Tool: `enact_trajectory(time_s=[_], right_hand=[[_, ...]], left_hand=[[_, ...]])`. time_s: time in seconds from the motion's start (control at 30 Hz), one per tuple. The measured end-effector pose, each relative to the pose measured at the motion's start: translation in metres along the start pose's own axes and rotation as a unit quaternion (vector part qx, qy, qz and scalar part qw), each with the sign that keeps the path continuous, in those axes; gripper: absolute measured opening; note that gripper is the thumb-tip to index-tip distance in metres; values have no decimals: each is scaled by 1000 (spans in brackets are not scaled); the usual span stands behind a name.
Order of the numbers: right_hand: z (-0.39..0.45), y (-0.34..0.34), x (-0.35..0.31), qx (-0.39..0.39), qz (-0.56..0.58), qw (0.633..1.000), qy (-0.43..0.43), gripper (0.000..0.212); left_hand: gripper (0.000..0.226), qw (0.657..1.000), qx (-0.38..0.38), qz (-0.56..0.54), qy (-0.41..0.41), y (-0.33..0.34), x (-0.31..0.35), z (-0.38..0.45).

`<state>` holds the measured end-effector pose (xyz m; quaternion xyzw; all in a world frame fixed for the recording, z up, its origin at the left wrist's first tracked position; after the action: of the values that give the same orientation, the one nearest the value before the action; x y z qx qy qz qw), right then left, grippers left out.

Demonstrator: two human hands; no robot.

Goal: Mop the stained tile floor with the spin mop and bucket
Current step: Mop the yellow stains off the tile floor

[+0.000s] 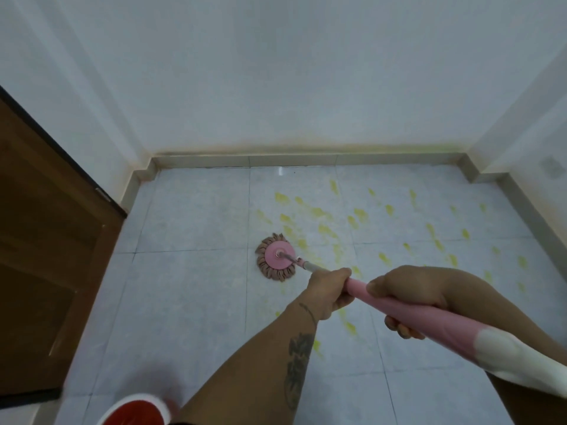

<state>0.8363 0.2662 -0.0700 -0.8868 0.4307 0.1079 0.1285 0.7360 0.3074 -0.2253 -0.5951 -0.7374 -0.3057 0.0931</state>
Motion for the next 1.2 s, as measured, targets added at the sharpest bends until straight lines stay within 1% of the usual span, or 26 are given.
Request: enact_trajectory(time_s=[0.17,0.37,0.47,0.6,0.77,0.9,1.03,1.2], right_hand=[[46,-17,-74,4,30,999,-20,44],[114,-32,-177,1,82,994,-73,43],[139,-40,-207,6,132,986,-99,44],[147,-47,-222,-2,105,991,-88,42],[128,-45,-196,-2,80,994,-72,36],[103,-42,-156,0,67,996,-61,45],[72,-34,-89,3,44,998,-43,50],[26,-19,18,-6,13,1000,-22,47]], left_hand=[[17,999,27,-14,35,-27,70,50],[23,993,87,23,73,-77,172,121],[33,992,99,31,77,-94,208,143],[35,992,91,25,81,-96,223,158],[30,993,93,16,71,-87,197,151],[26,994,77,20,69,-67,160,128],[28,997,56,23,53,-38,98,91],[22,998,46,-6,36,8,-3,33]])
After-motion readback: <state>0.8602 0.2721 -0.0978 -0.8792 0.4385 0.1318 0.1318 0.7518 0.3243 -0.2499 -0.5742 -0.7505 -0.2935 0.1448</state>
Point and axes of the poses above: each hand's wrist, its own z-axis towards the middle knuckle, its own y-axis out of the palm, x = y × z, the point moved 8 cm from there along z, towards the middle knuckle, and after that the axes turned 4 degrees about -x, right-handed, at the moved point
